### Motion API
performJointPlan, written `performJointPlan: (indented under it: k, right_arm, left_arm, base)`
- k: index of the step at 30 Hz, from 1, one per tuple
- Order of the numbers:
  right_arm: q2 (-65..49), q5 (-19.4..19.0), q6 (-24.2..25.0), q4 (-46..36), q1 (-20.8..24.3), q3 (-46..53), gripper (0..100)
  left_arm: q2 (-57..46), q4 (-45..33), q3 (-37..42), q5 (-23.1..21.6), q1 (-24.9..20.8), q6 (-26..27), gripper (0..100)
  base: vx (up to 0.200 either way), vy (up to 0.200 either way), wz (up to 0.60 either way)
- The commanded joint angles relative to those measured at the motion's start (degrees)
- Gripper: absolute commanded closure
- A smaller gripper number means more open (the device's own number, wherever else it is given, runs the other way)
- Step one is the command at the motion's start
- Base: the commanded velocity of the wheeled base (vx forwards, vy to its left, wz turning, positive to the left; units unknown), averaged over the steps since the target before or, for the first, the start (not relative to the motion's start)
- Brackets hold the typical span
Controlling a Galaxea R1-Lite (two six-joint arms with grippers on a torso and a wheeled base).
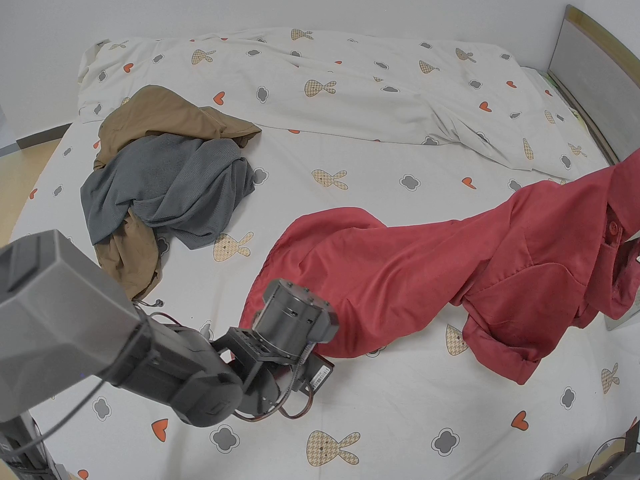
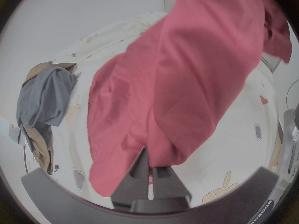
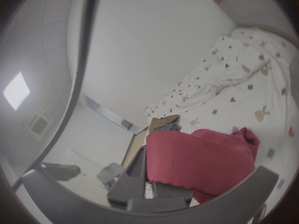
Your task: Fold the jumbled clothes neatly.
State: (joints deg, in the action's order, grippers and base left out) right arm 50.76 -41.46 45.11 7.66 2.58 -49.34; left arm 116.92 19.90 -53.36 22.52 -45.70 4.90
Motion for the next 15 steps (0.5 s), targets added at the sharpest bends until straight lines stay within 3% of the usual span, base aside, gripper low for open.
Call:
performJointPlan:
  k: [1,4,15]
  right_arm:
    - [2.32,4.72,-10.83,-0.01,0.05,4.07,100]
    - [1.88,7.36,-11.53,-0.1,1.19,3.63,100]
    - [-1.98,7.53,-12.23,-0.62,1.02,2.67,100]
  left_arm:
    - [-14.62,-0.38,3.44,0.16,1.93,-1.03,100]
    - [-21.82,-1.0,3.96,0.25,3.08,-1.03,100]
    - [-39.05,-8.65,3.35,0.25,7.56,-1.12,100]
  base:
    - [0.0,0.0,0.0]
    - [0.0,0.0,0.0]
    - [0.0,0.0,0.0]
